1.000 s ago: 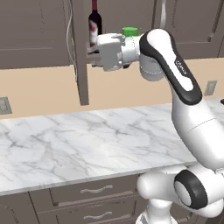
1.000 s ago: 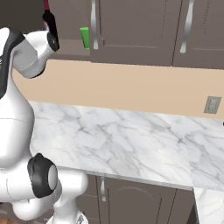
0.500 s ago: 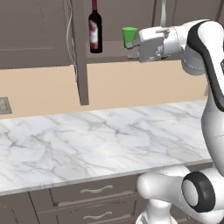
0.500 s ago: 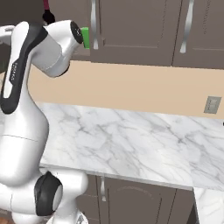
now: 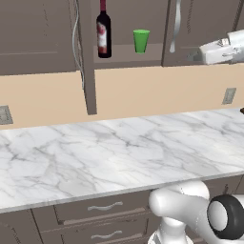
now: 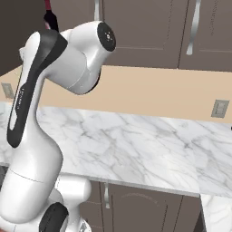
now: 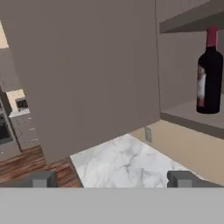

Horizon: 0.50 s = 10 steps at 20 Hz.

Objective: Open the cabinet directly in front. Then move the wine and the cup to the dining counter with the candle on it.

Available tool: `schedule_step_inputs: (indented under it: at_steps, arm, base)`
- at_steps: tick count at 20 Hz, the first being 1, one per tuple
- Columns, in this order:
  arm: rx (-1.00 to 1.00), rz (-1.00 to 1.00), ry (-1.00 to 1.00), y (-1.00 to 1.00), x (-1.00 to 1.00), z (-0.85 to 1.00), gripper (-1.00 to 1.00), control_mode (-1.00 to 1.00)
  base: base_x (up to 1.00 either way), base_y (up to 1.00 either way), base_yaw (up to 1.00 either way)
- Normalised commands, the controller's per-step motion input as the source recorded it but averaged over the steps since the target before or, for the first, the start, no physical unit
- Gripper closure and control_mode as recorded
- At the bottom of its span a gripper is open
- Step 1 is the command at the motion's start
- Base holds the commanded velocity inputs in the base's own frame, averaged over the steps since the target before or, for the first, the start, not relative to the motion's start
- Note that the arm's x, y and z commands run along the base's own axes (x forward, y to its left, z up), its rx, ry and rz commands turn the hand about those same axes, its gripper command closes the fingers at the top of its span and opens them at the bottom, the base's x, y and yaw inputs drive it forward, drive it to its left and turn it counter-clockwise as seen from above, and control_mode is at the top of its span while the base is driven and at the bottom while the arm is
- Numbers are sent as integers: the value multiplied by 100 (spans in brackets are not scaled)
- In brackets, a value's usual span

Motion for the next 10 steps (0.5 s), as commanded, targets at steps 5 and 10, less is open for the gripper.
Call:
schedule_step_inputs:
  at_steps: [5, 10]
  arm:
    - [-6, -45, -45, -76, -4, 0, -100, -100]
    - [-3, -49, -30, -7, 13, 0, -100, -100]
  base:
    - [0, 0, 0]
    - [0, 0, 0]
